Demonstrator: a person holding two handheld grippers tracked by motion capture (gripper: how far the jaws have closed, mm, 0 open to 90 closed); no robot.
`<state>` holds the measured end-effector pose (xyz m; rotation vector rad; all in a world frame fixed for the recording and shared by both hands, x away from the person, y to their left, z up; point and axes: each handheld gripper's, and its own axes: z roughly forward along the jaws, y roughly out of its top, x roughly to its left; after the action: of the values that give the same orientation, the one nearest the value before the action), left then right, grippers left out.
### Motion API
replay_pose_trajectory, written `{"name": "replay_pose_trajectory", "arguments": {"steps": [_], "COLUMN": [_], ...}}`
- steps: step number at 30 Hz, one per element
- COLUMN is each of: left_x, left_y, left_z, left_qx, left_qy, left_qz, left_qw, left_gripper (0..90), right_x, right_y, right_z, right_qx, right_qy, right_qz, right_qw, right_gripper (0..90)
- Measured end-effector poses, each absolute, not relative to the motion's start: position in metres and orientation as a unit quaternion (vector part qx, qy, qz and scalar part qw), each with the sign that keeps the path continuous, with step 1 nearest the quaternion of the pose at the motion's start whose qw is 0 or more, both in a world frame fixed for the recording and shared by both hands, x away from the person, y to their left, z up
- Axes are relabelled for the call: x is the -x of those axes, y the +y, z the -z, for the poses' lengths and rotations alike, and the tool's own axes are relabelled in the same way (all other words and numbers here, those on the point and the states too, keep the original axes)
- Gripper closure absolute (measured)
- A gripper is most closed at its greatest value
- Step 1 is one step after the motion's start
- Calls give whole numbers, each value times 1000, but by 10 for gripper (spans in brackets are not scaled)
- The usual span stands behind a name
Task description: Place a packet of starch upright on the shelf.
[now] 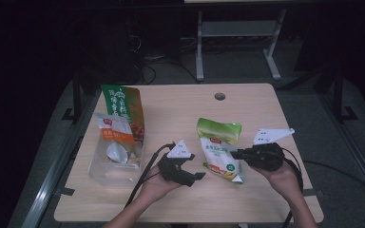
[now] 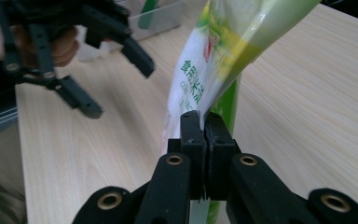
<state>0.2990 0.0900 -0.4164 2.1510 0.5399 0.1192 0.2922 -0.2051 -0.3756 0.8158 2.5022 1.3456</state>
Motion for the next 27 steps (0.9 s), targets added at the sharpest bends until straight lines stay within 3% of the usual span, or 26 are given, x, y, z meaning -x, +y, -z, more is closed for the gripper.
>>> {"name": "replay_pose_trajectory", "arguments": {"steps": [13, 17, 20, 24, 27], "left_x": [-337, -344, -345, -343, -337], "left_y": [59, 57, 59, 61, 65], "left_z": [423, 426, 425, 422, 421], "left_qx": [-874, -867, -859, -854, -851], "left_qy": [219, 221, 220, 228, 236], "left_qz": [-15, 3, 26, 18, -2], "left_qw": [433, 447, 461, 467, 469], "left_gripper": [264, 438, 684, 802, 830], "right_x": [-295, -296, -300, -303, -304], "right_y": [-210, -211, -209, -204, -201], "right_z": [384, 386, 389, 393, 394], "right_qx": [-249, -252, -256, -259, -261], "right_qy": [844, 843, 845, 844, 843], "right_qz": [-469, -470, -465, -466, -465], "right_qw": [75, 65, 66, 61, 65], "right_gripper": [875, 874, 874, 875, 877]}}
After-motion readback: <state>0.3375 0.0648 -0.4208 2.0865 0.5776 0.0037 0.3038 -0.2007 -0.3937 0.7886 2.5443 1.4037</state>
